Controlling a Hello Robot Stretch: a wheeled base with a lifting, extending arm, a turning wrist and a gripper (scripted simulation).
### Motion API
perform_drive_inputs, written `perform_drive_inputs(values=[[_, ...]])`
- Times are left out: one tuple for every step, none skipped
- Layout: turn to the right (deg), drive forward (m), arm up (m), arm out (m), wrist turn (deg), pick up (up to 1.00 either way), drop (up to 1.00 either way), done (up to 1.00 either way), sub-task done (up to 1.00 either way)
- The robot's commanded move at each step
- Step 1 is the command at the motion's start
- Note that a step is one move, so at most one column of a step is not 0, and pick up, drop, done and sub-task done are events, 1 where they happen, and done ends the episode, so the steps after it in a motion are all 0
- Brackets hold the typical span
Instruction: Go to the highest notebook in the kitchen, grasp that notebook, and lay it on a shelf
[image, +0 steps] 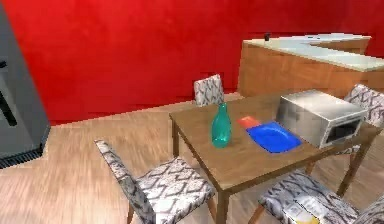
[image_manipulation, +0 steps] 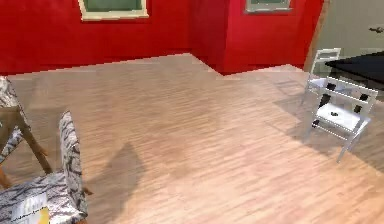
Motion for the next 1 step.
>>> perform_drive_inputs(values=[[-45.0,0.0,0.0,0.0,0.0,0.0,0.0,0.0,0.0]])
